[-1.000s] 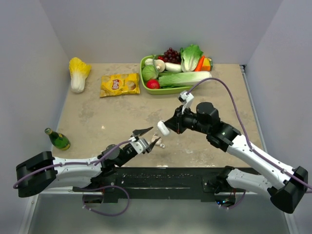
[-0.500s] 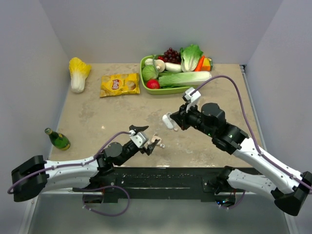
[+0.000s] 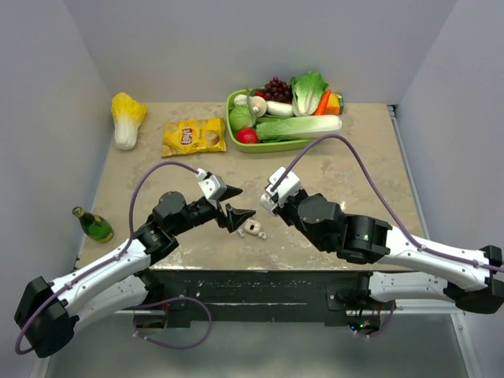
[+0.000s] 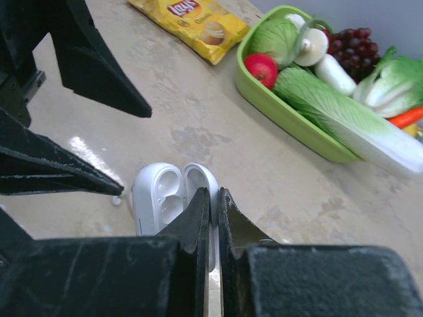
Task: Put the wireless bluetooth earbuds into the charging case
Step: Adjust the charging case.
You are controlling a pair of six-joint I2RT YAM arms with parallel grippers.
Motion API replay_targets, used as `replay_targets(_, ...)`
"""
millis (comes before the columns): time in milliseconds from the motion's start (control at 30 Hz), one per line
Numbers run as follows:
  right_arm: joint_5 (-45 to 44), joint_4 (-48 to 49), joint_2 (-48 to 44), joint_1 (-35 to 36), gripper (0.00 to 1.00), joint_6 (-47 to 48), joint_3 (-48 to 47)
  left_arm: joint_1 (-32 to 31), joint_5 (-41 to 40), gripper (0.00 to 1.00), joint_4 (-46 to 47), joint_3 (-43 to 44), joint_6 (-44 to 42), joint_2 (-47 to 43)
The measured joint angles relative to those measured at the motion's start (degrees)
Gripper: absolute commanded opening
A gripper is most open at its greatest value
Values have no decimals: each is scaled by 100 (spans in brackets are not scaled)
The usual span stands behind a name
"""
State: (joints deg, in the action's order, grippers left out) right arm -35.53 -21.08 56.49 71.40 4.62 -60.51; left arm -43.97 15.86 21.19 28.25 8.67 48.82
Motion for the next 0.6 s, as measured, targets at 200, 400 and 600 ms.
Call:
replay_targets(200,-855,-219,192,302,0,345,-101,205,1012,84,-66,31,284,435)
replay_targets(400,-1003,-219,247,409,0,455,-101,221,1504,82,365,31,407,474)
replay_targets(600,-946,-212,382,448,0,455,-101,221,1779,81,1025,35,446,785)
